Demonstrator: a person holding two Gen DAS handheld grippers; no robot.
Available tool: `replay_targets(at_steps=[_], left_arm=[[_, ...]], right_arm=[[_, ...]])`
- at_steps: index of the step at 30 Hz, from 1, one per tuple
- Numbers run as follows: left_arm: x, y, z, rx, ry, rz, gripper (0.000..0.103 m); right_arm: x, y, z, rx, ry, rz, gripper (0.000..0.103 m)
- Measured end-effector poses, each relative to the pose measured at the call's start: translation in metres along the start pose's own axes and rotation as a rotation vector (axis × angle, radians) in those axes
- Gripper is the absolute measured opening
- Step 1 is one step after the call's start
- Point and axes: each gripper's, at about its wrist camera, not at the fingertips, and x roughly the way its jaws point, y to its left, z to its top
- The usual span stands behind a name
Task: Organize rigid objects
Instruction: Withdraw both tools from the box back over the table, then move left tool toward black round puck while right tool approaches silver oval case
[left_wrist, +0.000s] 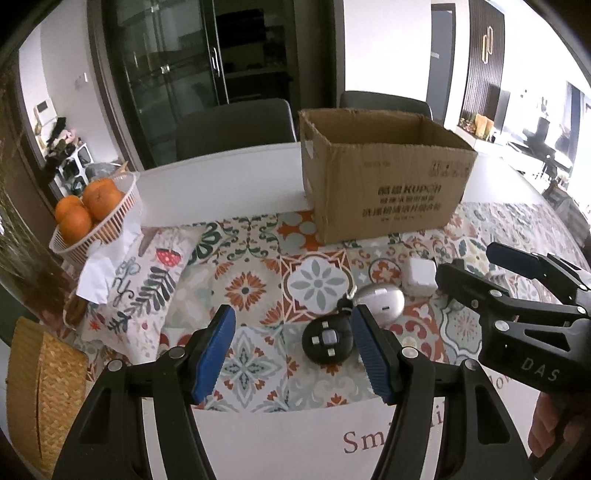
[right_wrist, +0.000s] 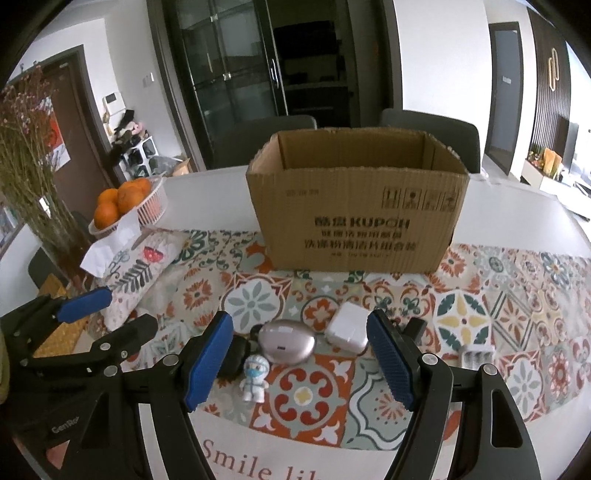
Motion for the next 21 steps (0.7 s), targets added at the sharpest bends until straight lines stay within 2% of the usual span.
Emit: replay_targets(at_steps=[10,21], left_arm=[[0.016,-0.003,-0.02,0.026,0.006,-0.057,0.064],[0.041,-0.013,-0.039,0.115,0.008,-0.091,0.064]], right_arm=[[0.011,0.004,-0.019,-0.008,0.027,-0.006,0.076],[0.032,-0.004,-0.042,-0.001,0.067,-0.028,0.076]])
